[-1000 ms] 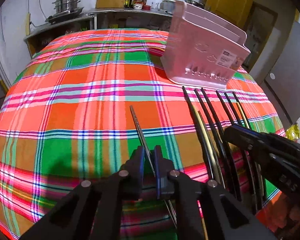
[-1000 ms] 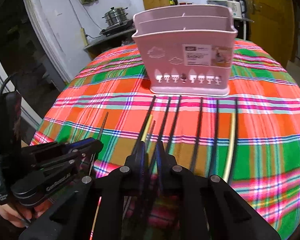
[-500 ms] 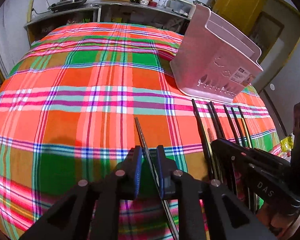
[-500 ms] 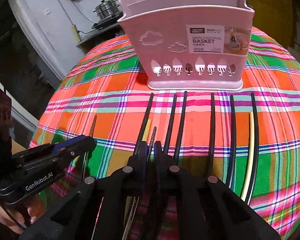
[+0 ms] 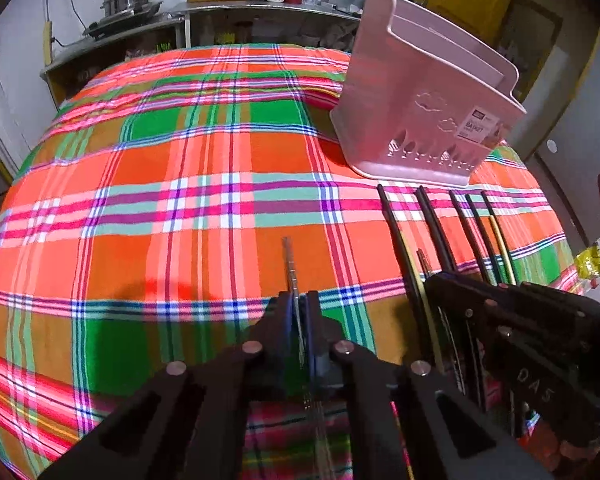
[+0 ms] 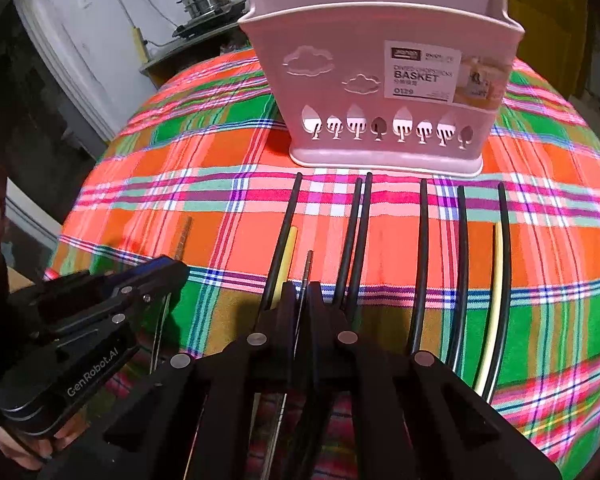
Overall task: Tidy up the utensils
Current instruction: 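Grasp a thin metal chopstick with the left tool while the right tool grasps another metal stick, then lift both held metal sticks upright and carry them over the pink basket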
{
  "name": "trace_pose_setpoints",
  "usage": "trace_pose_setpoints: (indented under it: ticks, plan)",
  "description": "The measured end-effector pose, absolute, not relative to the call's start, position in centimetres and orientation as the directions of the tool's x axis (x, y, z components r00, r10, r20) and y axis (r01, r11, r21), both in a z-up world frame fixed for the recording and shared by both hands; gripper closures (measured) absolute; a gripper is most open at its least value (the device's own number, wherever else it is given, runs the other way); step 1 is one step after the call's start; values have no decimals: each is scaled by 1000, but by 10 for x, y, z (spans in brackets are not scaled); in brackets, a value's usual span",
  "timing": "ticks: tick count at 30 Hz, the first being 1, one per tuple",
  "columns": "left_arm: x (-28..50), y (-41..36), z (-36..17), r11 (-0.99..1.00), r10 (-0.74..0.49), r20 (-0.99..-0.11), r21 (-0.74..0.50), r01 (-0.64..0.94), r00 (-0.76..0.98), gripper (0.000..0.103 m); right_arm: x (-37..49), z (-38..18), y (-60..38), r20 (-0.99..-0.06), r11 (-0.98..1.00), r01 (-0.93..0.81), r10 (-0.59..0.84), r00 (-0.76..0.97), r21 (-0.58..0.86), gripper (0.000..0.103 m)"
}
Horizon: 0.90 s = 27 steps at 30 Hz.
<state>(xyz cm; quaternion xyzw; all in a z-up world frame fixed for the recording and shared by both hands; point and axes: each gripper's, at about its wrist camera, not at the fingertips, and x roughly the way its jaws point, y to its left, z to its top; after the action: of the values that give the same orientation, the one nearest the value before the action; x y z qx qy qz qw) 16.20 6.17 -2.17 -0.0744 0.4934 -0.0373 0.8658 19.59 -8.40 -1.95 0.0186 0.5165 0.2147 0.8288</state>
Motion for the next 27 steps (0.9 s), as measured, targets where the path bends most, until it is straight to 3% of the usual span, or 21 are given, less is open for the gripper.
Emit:
trace_pose_setpoints:
  ticks: [27]
  plan:
    - [121,47,99,971,-235,-706,-208,121,668,98,155,99,-135,-662,864,-409,491,566,292,103]
